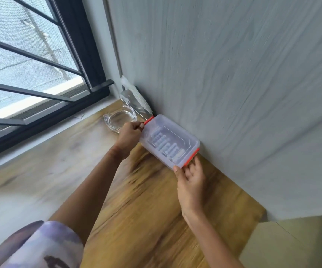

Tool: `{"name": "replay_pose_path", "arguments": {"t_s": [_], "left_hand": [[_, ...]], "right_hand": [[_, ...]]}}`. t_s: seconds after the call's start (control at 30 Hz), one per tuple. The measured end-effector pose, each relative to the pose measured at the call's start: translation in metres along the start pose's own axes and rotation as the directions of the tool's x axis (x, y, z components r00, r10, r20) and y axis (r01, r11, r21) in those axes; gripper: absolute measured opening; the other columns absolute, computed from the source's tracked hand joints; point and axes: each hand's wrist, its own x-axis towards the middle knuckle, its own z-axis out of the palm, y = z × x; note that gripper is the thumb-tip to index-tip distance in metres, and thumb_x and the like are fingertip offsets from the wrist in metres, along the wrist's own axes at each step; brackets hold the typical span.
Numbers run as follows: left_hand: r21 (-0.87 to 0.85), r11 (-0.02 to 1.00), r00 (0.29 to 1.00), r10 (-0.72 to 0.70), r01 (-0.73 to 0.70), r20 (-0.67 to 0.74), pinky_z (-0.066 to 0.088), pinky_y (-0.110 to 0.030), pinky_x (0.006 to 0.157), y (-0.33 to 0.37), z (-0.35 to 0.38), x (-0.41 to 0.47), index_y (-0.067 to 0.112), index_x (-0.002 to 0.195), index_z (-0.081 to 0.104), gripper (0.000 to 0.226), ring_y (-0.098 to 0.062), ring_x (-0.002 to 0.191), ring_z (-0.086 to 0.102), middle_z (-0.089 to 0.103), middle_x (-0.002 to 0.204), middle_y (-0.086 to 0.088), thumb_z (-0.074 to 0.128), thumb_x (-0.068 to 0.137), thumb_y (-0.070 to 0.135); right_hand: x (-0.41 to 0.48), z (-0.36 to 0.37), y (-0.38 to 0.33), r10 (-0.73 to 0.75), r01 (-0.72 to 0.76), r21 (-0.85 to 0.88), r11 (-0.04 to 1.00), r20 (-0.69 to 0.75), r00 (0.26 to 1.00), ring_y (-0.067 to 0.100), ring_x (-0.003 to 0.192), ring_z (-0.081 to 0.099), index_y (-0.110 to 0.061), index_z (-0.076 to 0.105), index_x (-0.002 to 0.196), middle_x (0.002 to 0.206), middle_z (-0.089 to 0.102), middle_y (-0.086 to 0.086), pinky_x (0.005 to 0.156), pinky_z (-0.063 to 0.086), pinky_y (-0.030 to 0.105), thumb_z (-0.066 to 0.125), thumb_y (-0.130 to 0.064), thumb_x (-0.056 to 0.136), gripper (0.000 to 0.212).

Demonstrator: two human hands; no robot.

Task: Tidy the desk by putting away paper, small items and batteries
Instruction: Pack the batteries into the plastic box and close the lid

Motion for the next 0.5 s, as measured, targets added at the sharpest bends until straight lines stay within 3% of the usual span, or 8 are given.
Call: {"name": "replay_pose_path", "arguments": {"t_s": [0.1, 0.27, 0.5], "left_hand": [[-0.017, 1.0, 1.0, 0.004, -0.004, 0.007, 0.036, -0.033, 0.069, 0.0026, 0.0013, -0.0008, 0.005, 0.078, 0.064, 0.032, -0.02, 0.073, 0.044, 0.052, 0.077, -0.01, 0.039, 0.097, 0.013], [-0.05, 0.999, 1.0, -0.012, 0.012, -0.004, 0.035, -0.032, 0.069, 0.0063, 0.0034, 0.0003, 0.01, 0.078, 0.063, 0.03, -0.02, 0.073, 0.043, 0.052, 0.079, -0.01, 0.04, 0.097, 0.013], [-0.096, 0.994, 0.994, -0.057, 0.048, -0.088, 0.033, -0.033, 0.065, 0.01, 0.0065, -0.0033, -0.003, 0.086, 0.062, 0.03, -0.02, 0.068, 0.038, 0.046, 0.073, -0.01, 0.045, 0.096, 0.019]], "right_hand": [[0.0, 0.0002, 0.0009, 0.003, -0.003, -0.016, 1.0, -0.005, 1.0, 0.009, 0.123, 0.049, -0.014, 0.026, 0.144, 0.134, 0.051, 0.004, 0.104, 0.04, 0.03, 0.058, 0.003, 0.086, 0.068], [-0.0015, 0.0033, -0.0005, 0.019, -0.019, -0.006, 1.0, -0.009, 1.0, 0.002, 0.121, 0.044, -0.015, 0.02, 0.145, 0.138, 0.046, 0.004, 0.101, 0.037, 0.02, 0.056, 0.001, 0.087, 0.07], [-0.0001, 0.0078, 0.0016, 0.022, -0.022, -0.011, 1.0, -0.024, 0.999, 0.0, 0.117, 0.042, -0.014, 0.017, 0.146, 0.138, 0.045, 0.004, 0.093, 0.037, 0.009, 0.056, 0.0, 0.087, 0.071]]}}
